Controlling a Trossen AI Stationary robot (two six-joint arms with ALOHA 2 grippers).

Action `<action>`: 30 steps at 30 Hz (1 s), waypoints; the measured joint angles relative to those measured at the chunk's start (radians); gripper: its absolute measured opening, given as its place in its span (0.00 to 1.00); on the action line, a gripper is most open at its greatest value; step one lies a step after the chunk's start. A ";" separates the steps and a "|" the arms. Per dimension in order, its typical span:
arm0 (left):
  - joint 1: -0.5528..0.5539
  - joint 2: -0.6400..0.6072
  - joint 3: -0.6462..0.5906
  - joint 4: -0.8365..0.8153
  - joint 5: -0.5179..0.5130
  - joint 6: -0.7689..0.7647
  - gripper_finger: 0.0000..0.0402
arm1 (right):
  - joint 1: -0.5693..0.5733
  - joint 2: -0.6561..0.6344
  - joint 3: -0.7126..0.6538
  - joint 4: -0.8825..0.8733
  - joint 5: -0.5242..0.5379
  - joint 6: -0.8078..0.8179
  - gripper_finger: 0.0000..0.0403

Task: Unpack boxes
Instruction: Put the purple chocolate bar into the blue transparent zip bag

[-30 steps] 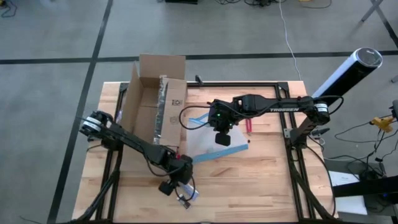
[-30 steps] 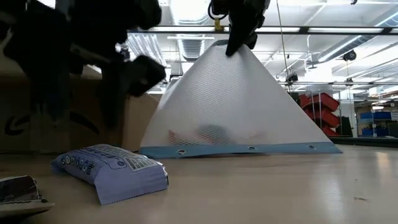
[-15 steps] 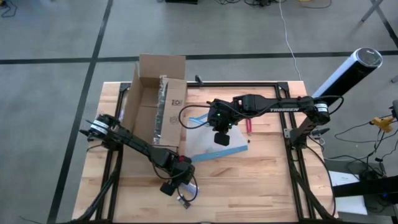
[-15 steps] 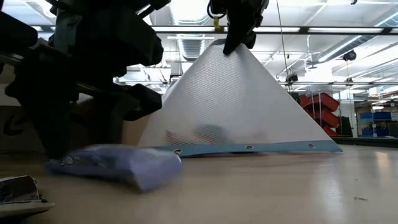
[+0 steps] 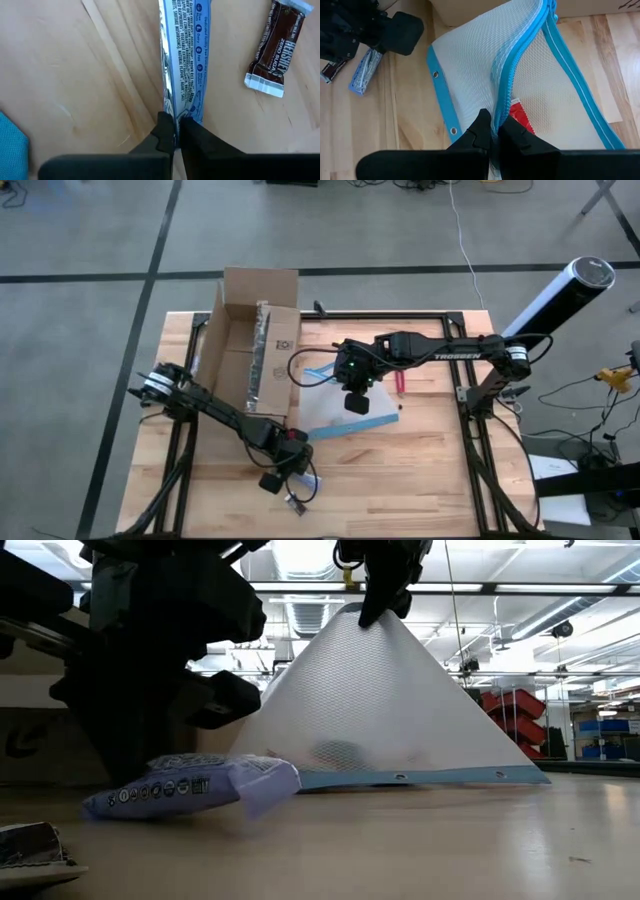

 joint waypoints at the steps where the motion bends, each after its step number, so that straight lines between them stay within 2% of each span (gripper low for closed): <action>1: 0.000 -0.003 0.000 0.000 -0.002 -0.006 0.00 | 0.000 0.000 0.000 0.000 0.000 0.000 0.00; 9: 0.000 -0.098 -0.004 -0.010 -0.058 -0.025 0.00 | 0.000 0.000 0.000 0.000 -0.001 -0.001 0.00; 18: 0.017 -0.319 -0.002 -0.003 -0.186 -0.099 0.00 | 0.000 0.000 0.000 0.000 -0.001 -0.001 0.00; 24: 0.071 -0.476 0.050 0.000 -0.282 -0.128 0.00 | 0.000 0.000 0.000 0.001 -0.001 0.000 0.00; 30: 0.144 -0.569 0.097 -0.009 -0.309 -0.126 0.00 | 0.000 0.000 0.000 0.003 -0.002 0.000 0.00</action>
